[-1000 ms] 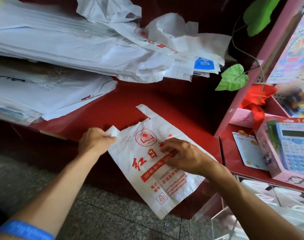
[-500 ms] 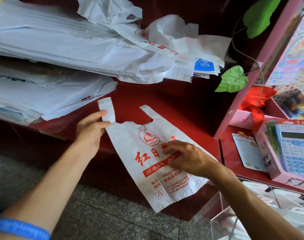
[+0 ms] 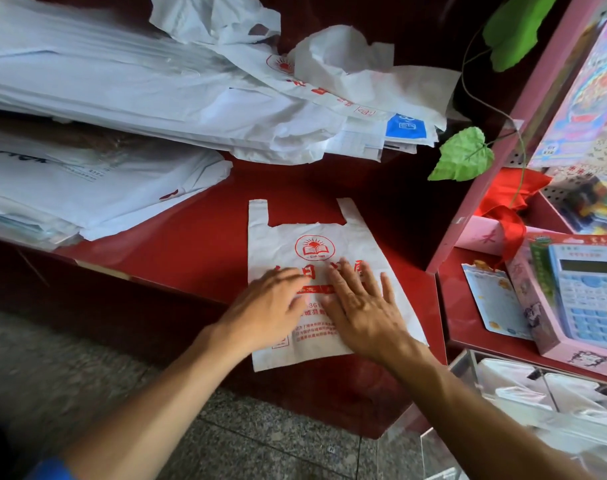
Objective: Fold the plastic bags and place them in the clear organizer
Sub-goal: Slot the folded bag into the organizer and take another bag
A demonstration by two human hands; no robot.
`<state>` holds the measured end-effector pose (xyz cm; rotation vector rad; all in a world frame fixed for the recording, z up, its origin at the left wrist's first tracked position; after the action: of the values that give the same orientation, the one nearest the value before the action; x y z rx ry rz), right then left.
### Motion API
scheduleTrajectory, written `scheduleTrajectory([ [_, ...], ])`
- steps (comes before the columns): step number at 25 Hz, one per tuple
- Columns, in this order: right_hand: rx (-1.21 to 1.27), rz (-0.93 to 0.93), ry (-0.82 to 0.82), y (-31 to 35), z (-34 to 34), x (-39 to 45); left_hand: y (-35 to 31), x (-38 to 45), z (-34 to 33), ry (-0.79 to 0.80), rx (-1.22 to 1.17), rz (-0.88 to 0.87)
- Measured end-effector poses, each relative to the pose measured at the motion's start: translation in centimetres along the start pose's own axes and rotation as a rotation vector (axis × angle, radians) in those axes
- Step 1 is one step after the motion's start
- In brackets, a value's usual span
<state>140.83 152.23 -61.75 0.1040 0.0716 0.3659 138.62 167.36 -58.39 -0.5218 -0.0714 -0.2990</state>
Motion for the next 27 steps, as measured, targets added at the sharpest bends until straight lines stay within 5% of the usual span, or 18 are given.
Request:
scheduleTrajectory([
  [4, -0.012, 0.067, -0.051, 0.7, -0.4, -0.2, 1.4, 0.0, -2.9, 0.236, 0.209, 0.054],
  [13, -0.022, -0.170, 0.098, -5.2, -0.1, -1.6, 5.2, -1.0, -1.6, 0.193, 0.326, 0.253],
  [18, -0.069, -0.025, -0.166, -2.4, 1.0, -1.8, -1.6, -1.6, -1.1, -0.014, 0.331, -0.035],
  [22, 0.048, 0.124, -0.072, -0.7, -0.4, -1.4, -2.9, -1.7, -4.6, 0.202, 0.335, -0.080],
  [27, -0.020, 0.042, 0.063, -2.9, -0.1, -1.6, 2.5, -0.8, -2.6, 0.263, 0.346, -0.006],
])
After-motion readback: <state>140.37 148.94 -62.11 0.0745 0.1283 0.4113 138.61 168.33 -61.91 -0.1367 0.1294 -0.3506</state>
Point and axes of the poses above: each hand's wrist, its own x-axis towards the middle knuckle, its own z-axis out of the back of the hand, y = z × x, the point moved 6 cm from there along x, towards the middle knuckle, and after that the axes turned 5 degrees about -x, right-handed, at the moved point
